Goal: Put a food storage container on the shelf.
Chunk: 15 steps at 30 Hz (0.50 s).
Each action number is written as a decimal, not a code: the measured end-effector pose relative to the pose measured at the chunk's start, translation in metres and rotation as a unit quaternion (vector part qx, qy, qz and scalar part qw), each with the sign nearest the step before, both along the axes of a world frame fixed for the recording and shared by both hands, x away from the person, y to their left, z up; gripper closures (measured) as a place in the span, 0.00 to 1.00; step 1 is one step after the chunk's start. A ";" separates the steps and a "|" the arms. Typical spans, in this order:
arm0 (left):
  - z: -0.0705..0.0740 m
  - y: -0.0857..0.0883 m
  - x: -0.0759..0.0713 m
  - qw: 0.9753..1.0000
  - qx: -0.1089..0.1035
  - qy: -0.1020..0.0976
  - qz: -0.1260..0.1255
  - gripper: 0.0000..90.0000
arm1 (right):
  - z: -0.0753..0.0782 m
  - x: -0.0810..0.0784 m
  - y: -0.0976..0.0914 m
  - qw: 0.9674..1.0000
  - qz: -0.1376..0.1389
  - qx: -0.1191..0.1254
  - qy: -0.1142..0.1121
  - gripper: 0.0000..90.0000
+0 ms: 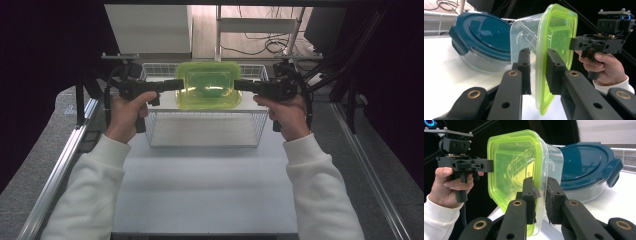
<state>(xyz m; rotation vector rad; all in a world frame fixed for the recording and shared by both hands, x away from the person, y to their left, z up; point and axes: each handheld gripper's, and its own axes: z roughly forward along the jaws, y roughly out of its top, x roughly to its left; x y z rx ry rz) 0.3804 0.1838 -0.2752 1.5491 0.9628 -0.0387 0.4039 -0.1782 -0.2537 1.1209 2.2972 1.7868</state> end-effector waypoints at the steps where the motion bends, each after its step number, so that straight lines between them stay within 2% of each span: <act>1: 0.004 0.000 0.006 1.000 0.000 0.003 -0.001 0.84 | 0.002 0.003 0.000 1.000 0.000 0.002 -0.001 0.87; 8: 0.013 0.001 0.030 1.000 -0.008 0.019 -0.004 0.85 | 0.016 0.022 0.000 1.000 -0.007 0.002 0.003 0.86; 11: 0.018 0.001 0.038 1.000 -0.005 0.017 -0.003 0.85 | 0.020 0.030 0.001 1.000 -0.009 0.002 0.009 0.86; 15: 0.020 0.000 0.049 1.000 -0.005 0.025 -0.003 0.85 | 0.022 0.038 0.000 1.000 -0.013 0.003 0.016 0.86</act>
